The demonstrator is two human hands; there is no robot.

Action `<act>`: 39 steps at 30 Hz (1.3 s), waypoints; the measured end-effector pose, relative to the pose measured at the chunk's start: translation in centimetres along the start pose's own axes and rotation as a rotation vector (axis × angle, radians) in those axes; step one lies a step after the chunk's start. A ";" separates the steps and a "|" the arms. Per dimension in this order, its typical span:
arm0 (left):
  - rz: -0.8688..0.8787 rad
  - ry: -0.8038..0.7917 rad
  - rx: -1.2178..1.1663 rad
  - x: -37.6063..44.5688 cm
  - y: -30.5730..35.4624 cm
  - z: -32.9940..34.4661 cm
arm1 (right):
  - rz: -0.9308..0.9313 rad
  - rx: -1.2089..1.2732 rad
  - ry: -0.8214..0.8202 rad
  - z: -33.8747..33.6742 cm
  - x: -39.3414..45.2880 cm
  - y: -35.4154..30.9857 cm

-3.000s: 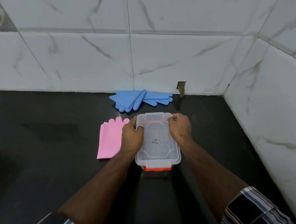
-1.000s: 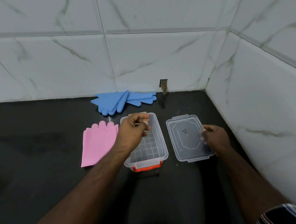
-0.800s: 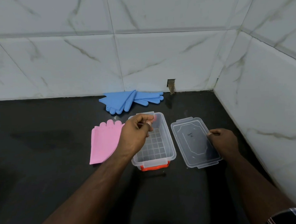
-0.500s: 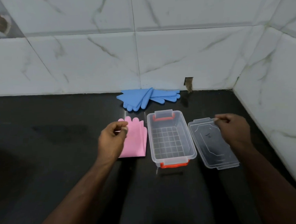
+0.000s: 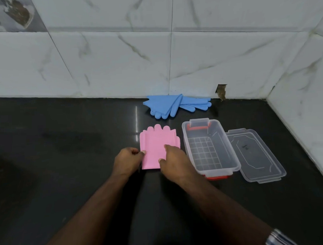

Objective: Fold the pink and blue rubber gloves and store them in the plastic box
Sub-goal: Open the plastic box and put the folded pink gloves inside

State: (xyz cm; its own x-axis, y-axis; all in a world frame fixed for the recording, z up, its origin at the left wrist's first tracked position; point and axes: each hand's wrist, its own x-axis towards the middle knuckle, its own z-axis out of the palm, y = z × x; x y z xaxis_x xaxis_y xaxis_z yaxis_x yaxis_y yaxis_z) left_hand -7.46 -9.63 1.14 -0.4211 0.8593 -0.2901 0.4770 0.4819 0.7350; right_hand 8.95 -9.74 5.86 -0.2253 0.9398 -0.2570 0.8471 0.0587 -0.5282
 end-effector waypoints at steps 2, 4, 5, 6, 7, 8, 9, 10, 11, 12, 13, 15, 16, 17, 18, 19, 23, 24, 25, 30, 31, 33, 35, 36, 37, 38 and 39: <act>-0.017 -0.040 -0.003 0.5 0.3 0.0 | 0.076 -0.012 0.033 0.7 1.3 0.0; -0.043 -0.076 0.001 0.9 0.5 -0.2 | 0.143 -0.044 0.067 1.3 2.4 -0.1; -0.056 -0.094 0.001 1.2 0.5 -0.3 | 0.181 -0.050 0.073 1.5 2.9 0.0; -0.069 -0.109 -0.010 1.4 0.5 -0.4 | 0.225 -0.029 0.073 1.6 3.3 0.0; -0.084 -0.123 -0.033 1.6 0.6 -0.5 | 0.271 0.007 0.071 1.7 3.5 0.2; -0.103 -0.138 -0.067 1.7 0.7 -0.5 | 0.311 0.037 0.080 1.8 3.8 0.4; -0.129 -0.154 -0.107 1.7 0.9 -0.6 | 0.342 0.048 0.098 1.8 4.1 0.5; -0.160 -0.175 -0.151 1.8 1.0 -0.8 | 0.367 0.050 0.121 1.7 4.3 0.5; -0.193 -0.201 -0.201 1.9 1.2 -0.9 | 0.390 0.055 0.133 1.5 4.6 0.5; -0.224 -0.232 -0.251 1.9 1.3 -1.1 | 0.415 0.085 0.136 1.2 4.8 0.3; -0.251 -0.264 -0.298 2.0 1.5 -1.4 | 0.439 0.150 0.130 0.8 4.9 0.1; -0.301 -0.323 -0.371 2.2 1.6 -2.1 | 0.482 0.307 0.128 0.3 5.1 -0.4; -0.323 -0.351 -0.397 2.2 1.6 -2.4 | 0.499 0.364 0.139 0.1 5.1 -0.5; -0.343 -0.378 -0.418 2.3 1.5 -2.7 | 0.513 0.409 0.155 0.0 5.2 -0.6; -0.356 -0.401 -0.431 2.4 1.4 -3.0 | 0.528 0.453 0.172 0.0 5.3 -0.6; -0.364 -0.419 -0.441 2.4 1.4 -3.3 | 0.547 0.496 0.182 0.1 5.4 -0.6; -0.326 -0.453 -0.469 2.4 1.1 -3.8 | 0.587 0.614 0.191 0.6 5.3 -0.6; -0.308 -0.455 -0.475 2.4 1.0 -3.9 | 0.574 0.617 0.196 0.8 5.3 -0.6; -0.293 -0.457 -0.484 2.4 0.9 -4.1 | 0.559 0.617 0.199 1.1 5.3 -0.6; -0.248 -0.469 -0.544 2.3 0.6 -4.7 | 0.475 0.695 0.195 0.7 5.1 -0.6; -0.233 -0.474 -0.553 2.2 0.7 -4.9 | 0.457 0.703 0.201 0.4 5.0 -0.7; -0.197 -0.477 -0.570 1.9 0.9 -5.3 | 0.417 0.707 0.226 -0.2 4.8 -0.8; -0.161 -0.473 -0.584 1.7 1.3 -5.8 | 0.377 0.734 0.243 -1.0 4.5 -1.0; -0.141 -0.470 -0.590 1.5 1.6 -6.1 | 0.362 0.752 0.247 -1.5 4.4 -1.2; -0.118 -0.464 -0.595 1.3 1.9 -6.3 | 0.350 0.768 0.250 -2.1 4.1 -1.3; -0.095 -0.458 -0.600 1.1 2.3 -6.5 | 0.336 0.781 0.251 -2.8 3.9 -1.4; -0.072 -0.453 -0.604 0.8 2.8 -6.6 | 0.314 0.794 0.252 -3.6 3.5 -1.5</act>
State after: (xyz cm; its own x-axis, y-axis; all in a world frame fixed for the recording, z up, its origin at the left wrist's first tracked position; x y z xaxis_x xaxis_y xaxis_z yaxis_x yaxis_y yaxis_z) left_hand -11.59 -8.70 7.03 -0.0148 0.8784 -0.4776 -0.1002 0.4740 0.8748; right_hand 8.58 -5.29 8.66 0.1531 0.9247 -0.3485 0.2476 -0.3773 -0.8924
